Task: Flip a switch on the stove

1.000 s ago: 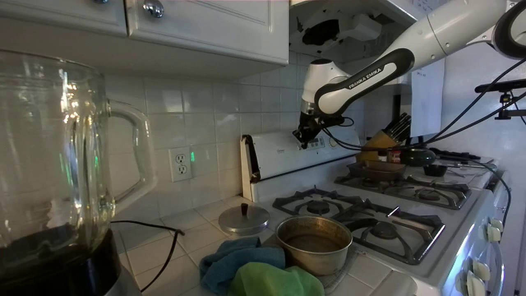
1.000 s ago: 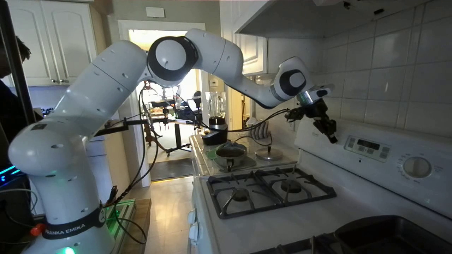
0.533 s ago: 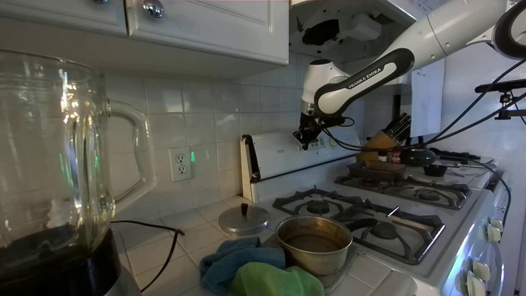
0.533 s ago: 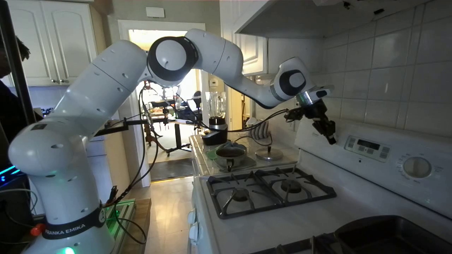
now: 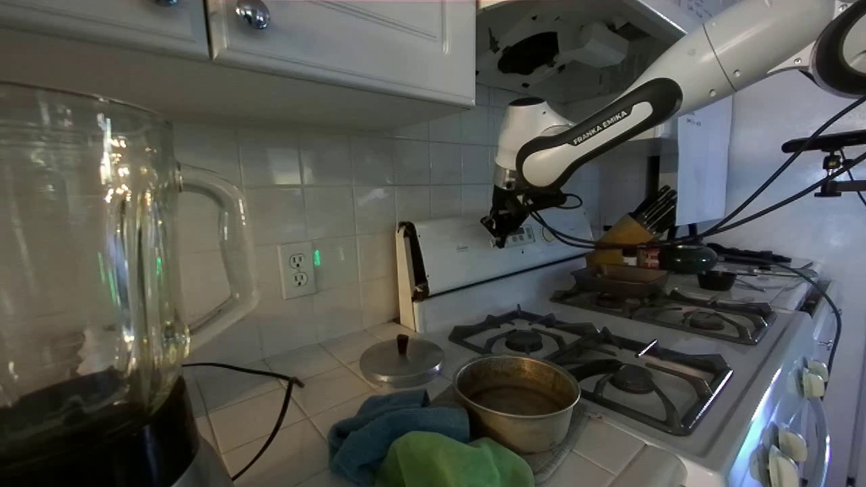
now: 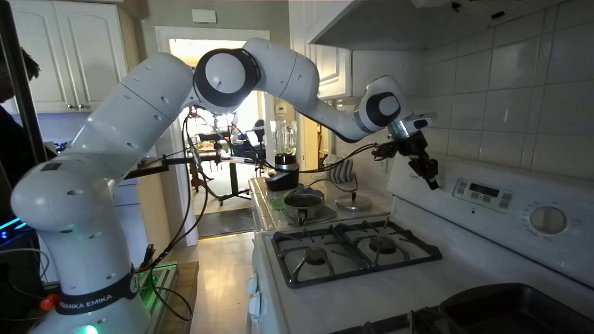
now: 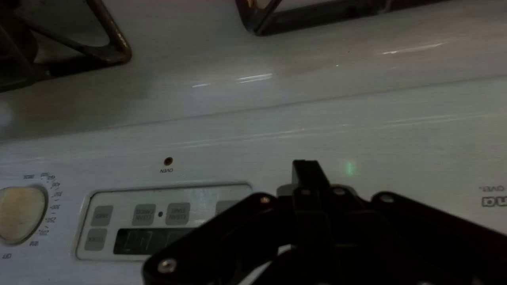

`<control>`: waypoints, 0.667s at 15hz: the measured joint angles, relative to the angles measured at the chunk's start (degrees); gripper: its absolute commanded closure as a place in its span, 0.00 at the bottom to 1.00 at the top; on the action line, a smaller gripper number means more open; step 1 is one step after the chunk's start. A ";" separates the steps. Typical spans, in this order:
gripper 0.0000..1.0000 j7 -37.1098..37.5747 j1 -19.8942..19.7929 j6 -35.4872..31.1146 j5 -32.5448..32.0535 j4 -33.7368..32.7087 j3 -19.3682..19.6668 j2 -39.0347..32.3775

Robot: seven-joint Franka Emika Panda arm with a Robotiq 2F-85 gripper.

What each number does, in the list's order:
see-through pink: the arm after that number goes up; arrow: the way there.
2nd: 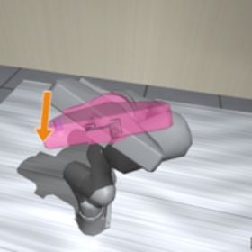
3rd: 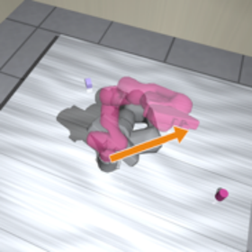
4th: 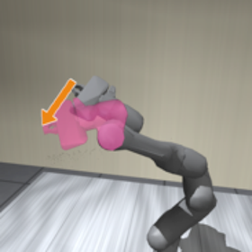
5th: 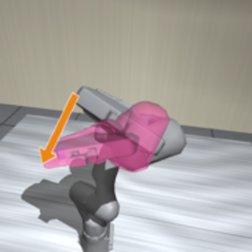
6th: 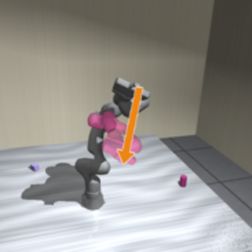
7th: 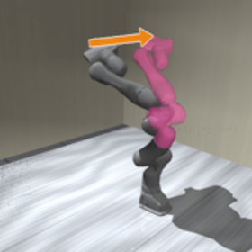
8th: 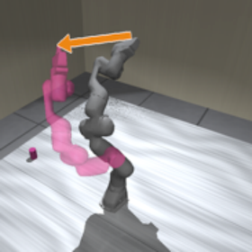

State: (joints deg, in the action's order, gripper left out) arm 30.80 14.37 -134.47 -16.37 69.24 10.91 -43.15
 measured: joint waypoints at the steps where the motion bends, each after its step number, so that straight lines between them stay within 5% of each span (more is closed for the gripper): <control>1: 1.00 0.00 0.00 0.00 0.00 -0.02 -0.08 0.00; 10: 1.00 0.00 -0.24 0.00 0.03 -0.74 -0.15 0.00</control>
State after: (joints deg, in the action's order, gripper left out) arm 30.80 14.13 -134.47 -16.33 68.49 10.77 -43.15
